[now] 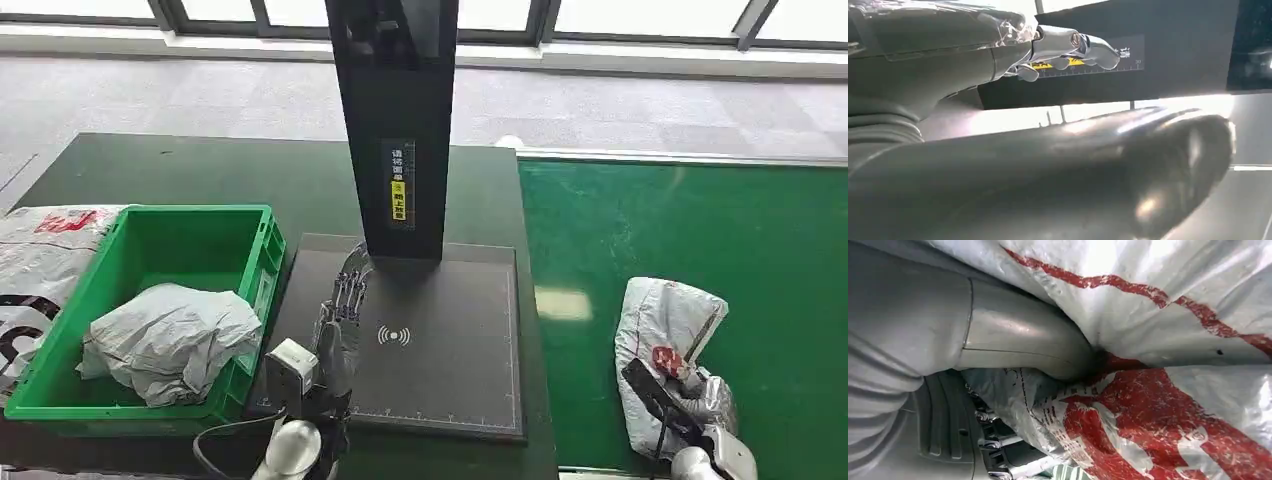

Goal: Moved the parcel from conveyor to table for the left to box.

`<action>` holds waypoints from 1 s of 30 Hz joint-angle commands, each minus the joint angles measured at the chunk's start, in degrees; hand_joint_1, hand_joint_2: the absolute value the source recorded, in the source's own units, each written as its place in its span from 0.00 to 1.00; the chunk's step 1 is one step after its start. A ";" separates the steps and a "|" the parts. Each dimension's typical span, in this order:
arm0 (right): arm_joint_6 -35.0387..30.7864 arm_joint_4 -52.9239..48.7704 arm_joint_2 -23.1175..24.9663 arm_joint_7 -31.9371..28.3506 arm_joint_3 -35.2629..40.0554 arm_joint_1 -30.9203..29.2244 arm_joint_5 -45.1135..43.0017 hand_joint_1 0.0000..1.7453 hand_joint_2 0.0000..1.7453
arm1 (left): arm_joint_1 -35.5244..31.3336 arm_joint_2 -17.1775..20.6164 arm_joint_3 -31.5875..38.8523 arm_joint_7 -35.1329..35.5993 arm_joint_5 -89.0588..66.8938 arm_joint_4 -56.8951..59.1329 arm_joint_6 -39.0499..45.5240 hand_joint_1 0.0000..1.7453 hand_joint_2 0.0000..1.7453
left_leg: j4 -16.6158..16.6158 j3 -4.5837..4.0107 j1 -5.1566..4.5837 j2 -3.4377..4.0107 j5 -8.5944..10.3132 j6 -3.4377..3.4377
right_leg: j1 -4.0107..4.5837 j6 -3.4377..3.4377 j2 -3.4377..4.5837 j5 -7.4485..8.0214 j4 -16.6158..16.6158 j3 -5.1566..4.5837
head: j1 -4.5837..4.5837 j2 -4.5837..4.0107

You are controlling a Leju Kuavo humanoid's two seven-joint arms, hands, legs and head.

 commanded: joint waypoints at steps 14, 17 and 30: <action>-2.51 -25.86 7.89 -5.60 11.52 11.62 -18.40 1.00 1.00 | 0.91 1.57 -1.05 0.91 -0.47 1.15 0.92 0.00 0.00 | 0.03 -0.02 -0.15 -0.58 -0.08 -0.15 | -0.16 -0.10 -0.52 -0.28 0.17 0.01 | 0.02 0.00; -2.51 -25.86 7.89 -5.60 11.52 11.62 -18.40 1.00 1.00 | 0.91 1.57 -1.05 0.91 -0.47 1.15 0.92 0.00 0.00 | -0.04 -0.29 -0.23 -0.84 -0.01 -0.16 | -0.26 -0.11 -0.74 -0.28 0.16 -0.21 | 0.00 0.00; -15.52 -68.66 20.26 -28.02 14.62 23.14 -31.50 1.00 1.00 | 1.38 1.37 -1.14 -2.28 1.58 0.04 4.10 0.00 0.00 | -0.01 -1.11 -0.47 -1.42 0.17 -0.05 | -0.45 0.01 -1.30 -0.47 0.41 -0.90 | 0.02 0.00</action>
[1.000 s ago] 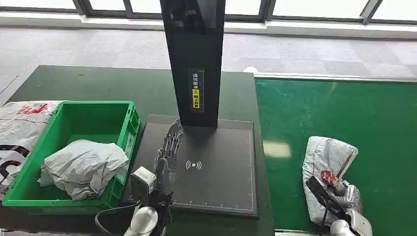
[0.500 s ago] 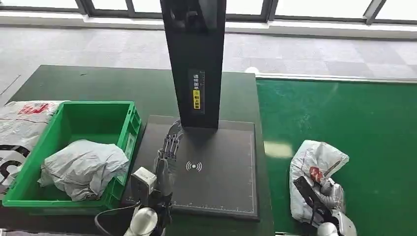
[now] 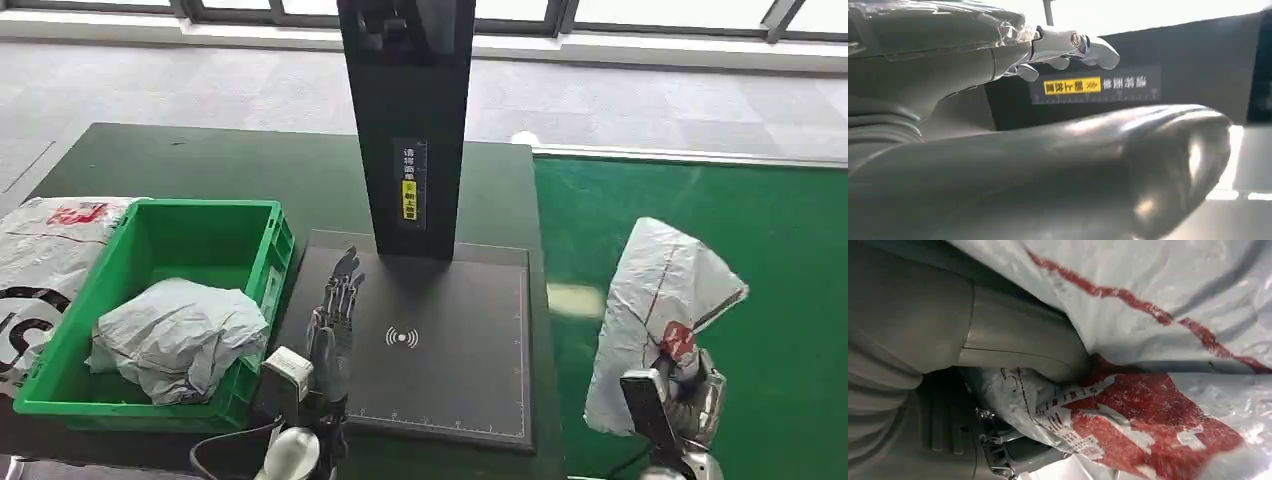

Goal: Moved the parcel from conveyor to table for the left to box.

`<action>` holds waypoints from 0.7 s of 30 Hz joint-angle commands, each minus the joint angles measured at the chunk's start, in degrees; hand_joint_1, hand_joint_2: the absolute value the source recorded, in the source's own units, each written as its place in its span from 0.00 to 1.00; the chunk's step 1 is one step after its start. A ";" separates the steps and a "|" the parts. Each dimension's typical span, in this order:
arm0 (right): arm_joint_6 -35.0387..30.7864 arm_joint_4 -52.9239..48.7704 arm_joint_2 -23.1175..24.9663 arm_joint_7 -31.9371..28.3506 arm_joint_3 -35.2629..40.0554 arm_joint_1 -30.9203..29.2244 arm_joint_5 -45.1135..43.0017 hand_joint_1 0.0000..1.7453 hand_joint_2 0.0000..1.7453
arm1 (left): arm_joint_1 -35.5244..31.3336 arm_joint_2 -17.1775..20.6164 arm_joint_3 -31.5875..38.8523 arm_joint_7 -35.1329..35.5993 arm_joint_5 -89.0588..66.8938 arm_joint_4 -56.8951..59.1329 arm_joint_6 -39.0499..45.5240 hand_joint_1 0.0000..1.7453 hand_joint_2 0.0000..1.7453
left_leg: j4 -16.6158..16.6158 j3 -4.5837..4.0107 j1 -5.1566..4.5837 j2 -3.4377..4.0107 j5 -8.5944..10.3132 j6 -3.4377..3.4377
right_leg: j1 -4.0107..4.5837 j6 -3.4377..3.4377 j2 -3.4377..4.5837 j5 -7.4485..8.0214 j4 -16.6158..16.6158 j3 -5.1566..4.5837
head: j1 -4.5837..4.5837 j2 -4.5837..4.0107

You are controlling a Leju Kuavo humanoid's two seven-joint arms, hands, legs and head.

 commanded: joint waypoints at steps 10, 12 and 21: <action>0.00 -28.57 9.08 -0.94 4.35 5.43 4.92 1.00 1.00 | -0.46 1.29 -1.11 -0.50 1.01 0.72 0.60 0.00 0.00 | -0.03 -0.07 -0.08 -0.05 0.03 0.00 | -0.10 0.04 -0.04 -0.05 0.03 -0.12 | -0.02 0.00; 0.00 -32.08 9.75 -0.94 5.82 5.89 6.31 1.00 1.00 | -0.68 1.32 -1.12 -0.53 1.14 0.79 0.59 0.00 0.00 | -0.02 -0.11 -0.16 -0.12 0.07 0.03 | -0.18 0.05 -0.09 -0.06 0.06 -0.18 | 0.00 0.00; 0.00 -28.45 9.75 -0.94 13.45 4.38 4.08 1.00 1.00 | -0.86 2.81 -3.86 -0.68 3.66 1.16 2.66 0.00 0.00 | -0.10 -0.05 -0.17 -0.03 0.12 0.07 | -0.18 0.05 -0.01 0.01 -0.05 -0.12 | 0.00 0.00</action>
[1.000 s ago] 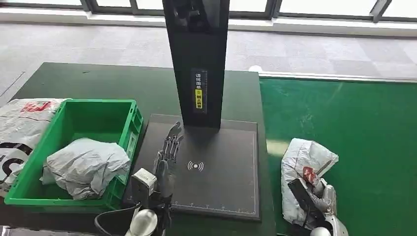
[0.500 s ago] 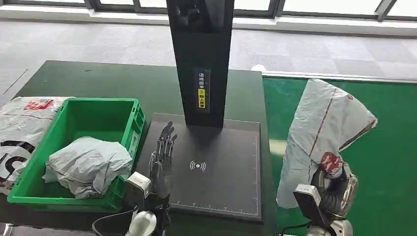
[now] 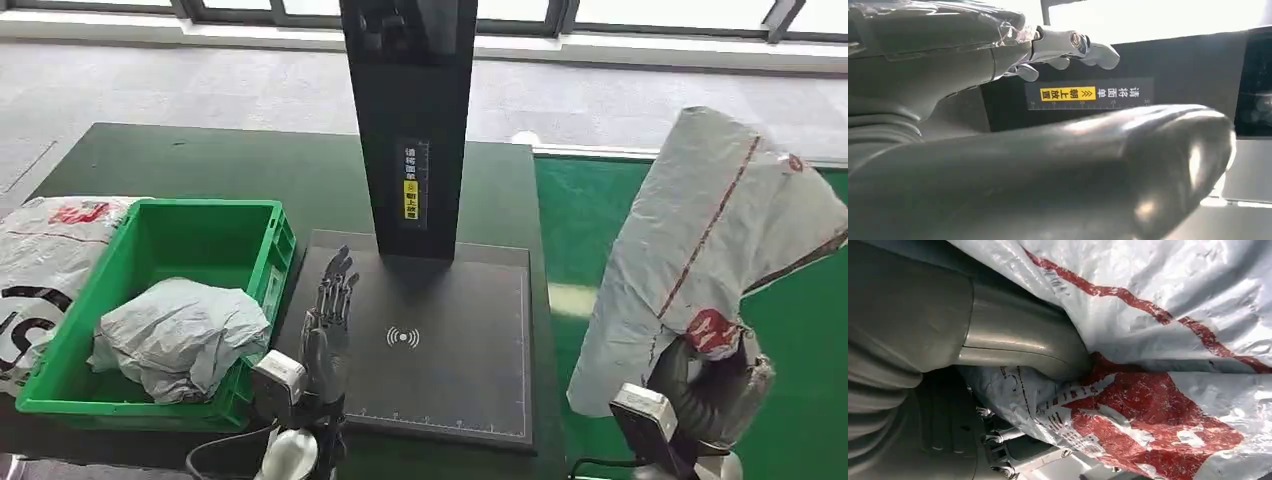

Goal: Moved the parcel from conveyor to table for the left to box.

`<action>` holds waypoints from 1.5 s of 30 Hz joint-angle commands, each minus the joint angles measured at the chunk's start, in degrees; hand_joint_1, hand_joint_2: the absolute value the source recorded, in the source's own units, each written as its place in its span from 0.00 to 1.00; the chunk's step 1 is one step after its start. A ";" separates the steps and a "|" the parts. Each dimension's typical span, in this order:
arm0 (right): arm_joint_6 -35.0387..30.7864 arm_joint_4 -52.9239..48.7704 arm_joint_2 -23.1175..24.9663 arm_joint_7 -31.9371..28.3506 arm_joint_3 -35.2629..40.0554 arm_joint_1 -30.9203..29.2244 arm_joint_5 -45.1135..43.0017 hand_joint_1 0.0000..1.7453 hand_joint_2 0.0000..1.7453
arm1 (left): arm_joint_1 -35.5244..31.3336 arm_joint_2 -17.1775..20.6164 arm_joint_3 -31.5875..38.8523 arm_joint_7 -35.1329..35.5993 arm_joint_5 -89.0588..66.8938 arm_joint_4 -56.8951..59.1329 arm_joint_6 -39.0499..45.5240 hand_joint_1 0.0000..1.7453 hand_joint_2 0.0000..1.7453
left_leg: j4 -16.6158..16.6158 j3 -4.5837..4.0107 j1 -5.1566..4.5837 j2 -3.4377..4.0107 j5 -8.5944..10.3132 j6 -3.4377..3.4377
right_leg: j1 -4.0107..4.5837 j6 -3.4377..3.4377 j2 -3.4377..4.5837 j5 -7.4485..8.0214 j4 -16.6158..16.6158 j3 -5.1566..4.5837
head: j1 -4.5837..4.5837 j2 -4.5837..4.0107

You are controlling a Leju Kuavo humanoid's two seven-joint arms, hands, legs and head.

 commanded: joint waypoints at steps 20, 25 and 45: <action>11.19 53.30 0.35 10.22 27.43 -15.44 -4.50 1.00 1.00 | -7.07 -0.97 -4.02 3.70 -0.67 9.23 3.72 0.00 0.00 | -0.10 -0.16 0.02 0.00 0.24 -0.02 | 0.01 0.07 0.04 0.16 0.00 -0.22 | -0.02 0.00; 11.27 52.65 0.25 10.23 27.62 -15.03 -4.49 1.00 1.00 | -7.53 -1.11 -4.07 3.74 -0.79 9.63 3.77 0.00 0.00 | -0.09 -0.22 0.02 -0.06 0.26 -0.01 | 0.01 0.08 -0.03 0.16 0.01 -0.31 | -0.02 0.00; 7.75 31.47 -3.31 13.03 26.66 -6.94 -0.28 0.00 1.00 | -6.37 -0.45 -4.36 5.06 -4.26 5.49 9.61 0.00 0.00 | -0.06 -0.36 -0.04 -0.07 0.27 0.01 | -0.06 0.11 -0.07 0.14 0.04 -0.45 | -0.02 0.00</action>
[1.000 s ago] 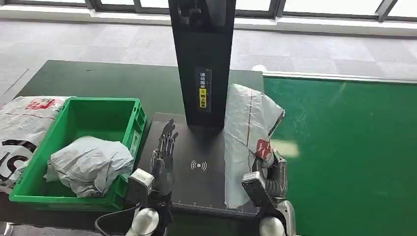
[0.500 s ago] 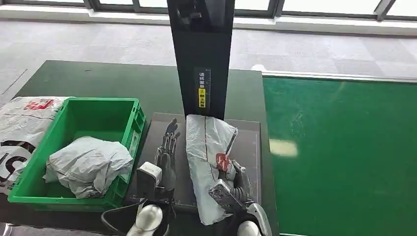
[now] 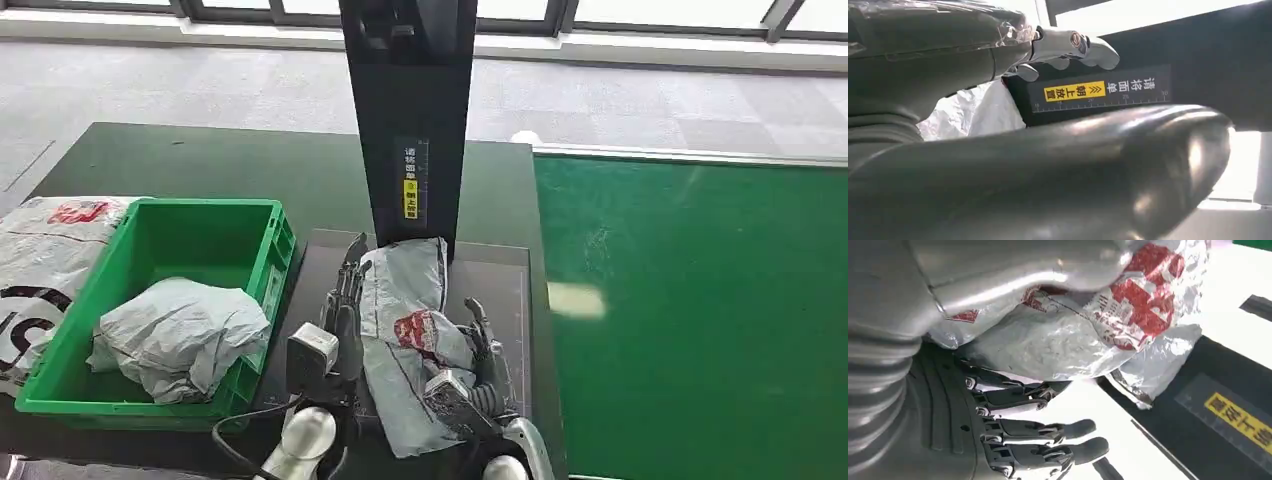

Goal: Moved the parcel from conveyor to table for the left to box.

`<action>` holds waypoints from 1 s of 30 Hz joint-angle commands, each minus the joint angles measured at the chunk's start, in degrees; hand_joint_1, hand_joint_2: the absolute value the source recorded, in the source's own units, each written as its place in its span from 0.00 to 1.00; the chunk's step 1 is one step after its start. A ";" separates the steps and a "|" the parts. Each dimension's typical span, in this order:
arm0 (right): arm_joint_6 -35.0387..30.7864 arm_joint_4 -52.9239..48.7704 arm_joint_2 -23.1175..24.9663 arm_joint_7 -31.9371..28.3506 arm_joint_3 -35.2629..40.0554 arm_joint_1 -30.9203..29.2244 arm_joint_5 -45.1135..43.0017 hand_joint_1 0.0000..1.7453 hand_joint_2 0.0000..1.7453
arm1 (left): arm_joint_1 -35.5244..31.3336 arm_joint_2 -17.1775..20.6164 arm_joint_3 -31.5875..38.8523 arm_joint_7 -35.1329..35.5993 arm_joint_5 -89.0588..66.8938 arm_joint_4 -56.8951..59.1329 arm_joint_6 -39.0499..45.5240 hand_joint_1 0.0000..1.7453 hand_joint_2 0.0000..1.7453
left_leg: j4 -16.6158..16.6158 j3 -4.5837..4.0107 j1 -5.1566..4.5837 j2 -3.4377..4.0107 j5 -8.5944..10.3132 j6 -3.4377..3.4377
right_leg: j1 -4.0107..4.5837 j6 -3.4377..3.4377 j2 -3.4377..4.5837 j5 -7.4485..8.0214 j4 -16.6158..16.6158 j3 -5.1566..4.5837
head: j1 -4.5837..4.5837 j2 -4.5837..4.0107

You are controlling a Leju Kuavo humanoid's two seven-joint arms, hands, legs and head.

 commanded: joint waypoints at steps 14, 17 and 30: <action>-1.93 -11.93 -3.90 1.38 -2.22 4.55 1.52 0.00 1.00 | 1.62 2.19 -1.15 1.41 -0.39 -4.72 3.09 0.00 0.00 | -0.04 -0.06 -0.02 -0.03 0.03 -0.01 | -0.02 0.03 -0.02 0.02 -0.03 -0.01 | 0.00 0.00; -4.49 -20.61 -4.26 -1.38 -4.42 9.41 -0.05 0.00 1.00 | 3.69 7.21 -0.49 6.96 -22.52 -8.65 10.77 0.00 0.00 | -0.07 -0.05 -0.05 -0.01 0.02 -0.02 | -0.05 0.03 0.01 0.01 -0.02 -0.01 | 0.00 0.00; 0.36 -30.54 -4.03 -3.22 -5.99 14.14 -2.57 0.00 1.00 | 7.40 6.47 4.07 16.22 -50.99 -12.31 10.74 0.00 1.00 | -0.11 -0.15 -0.02 -0.03 0.01 -0.02 | -0.02 0.03 0.01 0.00 -0.06 -0.11 | 0.00 0.00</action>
